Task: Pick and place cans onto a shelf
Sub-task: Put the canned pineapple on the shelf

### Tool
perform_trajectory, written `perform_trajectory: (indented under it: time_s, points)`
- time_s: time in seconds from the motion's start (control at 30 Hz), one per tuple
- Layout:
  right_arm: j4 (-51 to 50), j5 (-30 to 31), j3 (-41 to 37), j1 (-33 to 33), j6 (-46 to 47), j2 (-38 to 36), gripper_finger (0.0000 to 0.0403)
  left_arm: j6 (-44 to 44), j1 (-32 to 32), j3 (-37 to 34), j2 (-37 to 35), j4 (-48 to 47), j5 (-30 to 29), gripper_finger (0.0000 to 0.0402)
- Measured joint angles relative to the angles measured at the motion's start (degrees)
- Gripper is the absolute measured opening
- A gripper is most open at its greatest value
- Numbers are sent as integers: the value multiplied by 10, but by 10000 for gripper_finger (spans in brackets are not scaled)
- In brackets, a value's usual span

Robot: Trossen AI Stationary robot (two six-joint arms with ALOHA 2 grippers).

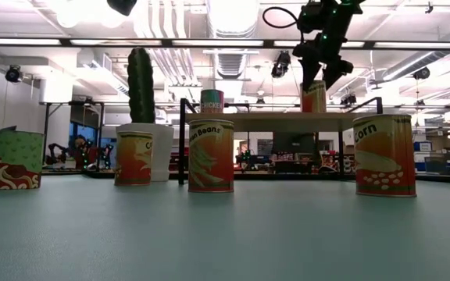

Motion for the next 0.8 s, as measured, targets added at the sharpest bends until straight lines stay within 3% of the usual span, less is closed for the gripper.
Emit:
perform_trajectory:
  time_s: [0.8]
  points:
    - [17, 1, -27, 0, -2, 1, 316, 0, 0, 0, 0, -4, 0, 0]
